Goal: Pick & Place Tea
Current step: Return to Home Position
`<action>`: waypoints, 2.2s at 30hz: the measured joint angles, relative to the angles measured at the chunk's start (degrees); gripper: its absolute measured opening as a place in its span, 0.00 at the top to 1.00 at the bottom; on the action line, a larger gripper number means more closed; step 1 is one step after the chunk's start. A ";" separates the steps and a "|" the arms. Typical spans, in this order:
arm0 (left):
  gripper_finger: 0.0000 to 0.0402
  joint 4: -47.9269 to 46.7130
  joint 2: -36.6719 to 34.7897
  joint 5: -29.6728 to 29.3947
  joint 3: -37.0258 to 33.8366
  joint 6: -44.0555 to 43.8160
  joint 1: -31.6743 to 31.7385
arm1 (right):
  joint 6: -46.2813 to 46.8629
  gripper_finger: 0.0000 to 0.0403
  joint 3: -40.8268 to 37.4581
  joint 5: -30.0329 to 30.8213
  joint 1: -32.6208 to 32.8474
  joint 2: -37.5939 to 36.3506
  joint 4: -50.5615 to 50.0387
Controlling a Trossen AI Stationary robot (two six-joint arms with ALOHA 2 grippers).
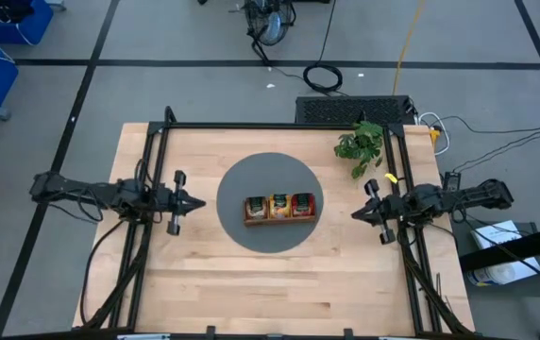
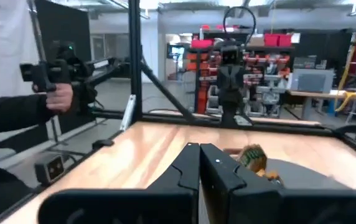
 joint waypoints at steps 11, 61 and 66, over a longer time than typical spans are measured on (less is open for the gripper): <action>1.00 -11.63 -7.94 2.45 -2.46 -3.77 3.39 | -0.45 1.00 -2.81 -0.09 -2.23 -2.74 -1.25; 0.89 -9.57 -7.00 2.56 -2.52 -4.44 2.95 | -1.99 1.00 -3.54 -0.13 -3.26 -2.70 0.68; 0.89 -9.54 -7.00 2.58 -2.52 -4.49 2.95 | -1.99 1.00 -3.54 -0.14 -3.27 -2.70 0.68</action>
